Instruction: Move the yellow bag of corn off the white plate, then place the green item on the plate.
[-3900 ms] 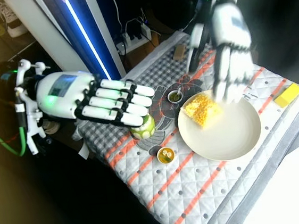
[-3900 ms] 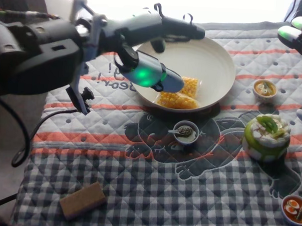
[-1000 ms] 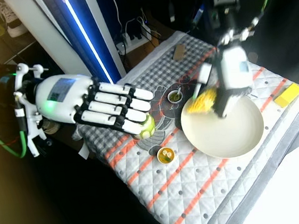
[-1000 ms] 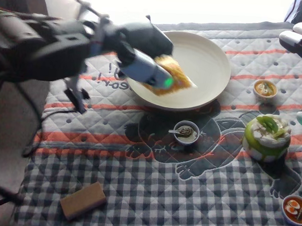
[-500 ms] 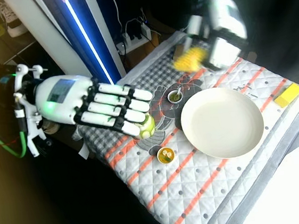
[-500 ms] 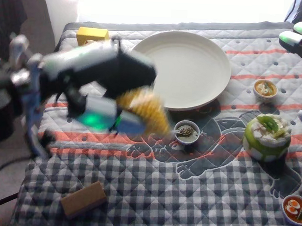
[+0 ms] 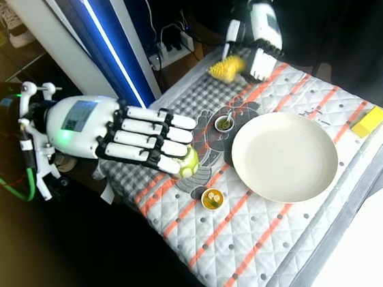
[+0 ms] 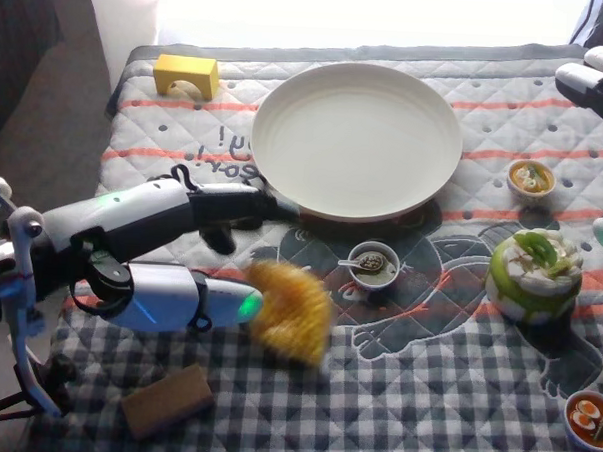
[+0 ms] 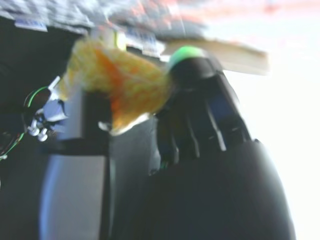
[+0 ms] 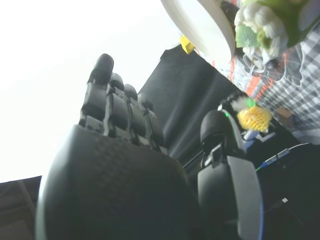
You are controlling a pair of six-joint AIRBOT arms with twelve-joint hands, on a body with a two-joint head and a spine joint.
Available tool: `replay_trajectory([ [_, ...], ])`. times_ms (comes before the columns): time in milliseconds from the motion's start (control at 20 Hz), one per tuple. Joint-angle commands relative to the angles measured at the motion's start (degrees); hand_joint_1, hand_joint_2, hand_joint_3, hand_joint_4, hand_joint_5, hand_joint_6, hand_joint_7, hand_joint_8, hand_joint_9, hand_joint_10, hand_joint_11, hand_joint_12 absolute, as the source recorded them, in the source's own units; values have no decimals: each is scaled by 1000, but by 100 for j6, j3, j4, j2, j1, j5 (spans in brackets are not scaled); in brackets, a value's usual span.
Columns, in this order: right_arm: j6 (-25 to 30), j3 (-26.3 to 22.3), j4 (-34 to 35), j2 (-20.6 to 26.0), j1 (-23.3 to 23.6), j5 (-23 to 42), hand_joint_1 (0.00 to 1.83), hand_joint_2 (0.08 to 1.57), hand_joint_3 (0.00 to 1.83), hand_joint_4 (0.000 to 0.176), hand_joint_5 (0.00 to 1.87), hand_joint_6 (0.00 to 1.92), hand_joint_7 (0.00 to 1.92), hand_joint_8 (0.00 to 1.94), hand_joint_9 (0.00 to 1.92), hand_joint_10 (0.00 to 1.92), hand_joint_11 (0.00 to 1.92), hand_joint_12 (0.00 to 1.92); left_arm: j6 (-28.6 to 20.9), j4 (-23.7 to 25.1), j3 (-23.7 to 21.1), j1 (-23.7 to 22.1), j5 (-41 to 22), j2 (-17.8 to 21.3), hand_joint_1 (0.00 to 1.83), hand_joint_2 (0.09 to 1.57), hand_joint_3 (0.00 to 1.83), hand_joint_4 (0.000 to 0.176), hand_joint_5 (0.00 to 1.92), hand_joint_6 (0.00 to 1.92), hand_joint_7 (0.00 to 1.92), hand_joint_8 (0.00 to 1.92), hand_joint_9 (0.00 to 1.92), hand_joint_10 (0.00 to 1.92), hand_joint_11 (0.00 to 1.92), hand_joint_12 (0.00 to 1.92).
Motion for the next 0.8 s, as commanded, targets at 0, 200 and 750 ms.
replay_trajectory([
  [0, 8, -1, -7, 12, 35, 704, 357, 1310, 0, 19, 0, 0, 3, 0, 62, 6, 0, 755, -57, -26, -48, 1, -631, 14, 774, 1219, 0, 0, 216, 41, 143, 13, 57, 218, 0, 1047],
  [200, 88, -31, -67, 13, 26, 703, 351, 1304, 0, 27, 0, 0, 2, 0, 79, 10, 0, 778, -58, -273, -118, 111, -1161, 188, 694, 1171, 0, 0, 121, 2, 0, 0, 0, 0, 0, 390],
  [750, 520, 504, -171, -616, -4, -464, 642, 1153, 0, 1, 0, 0, 80, 10, 190, 50, 0, 1283, -106, -995, -319, 405, -3297, 561, 709, 1312, 0, 0, 226, 31, 91, 5, 52, 31, 0, 1116],
])
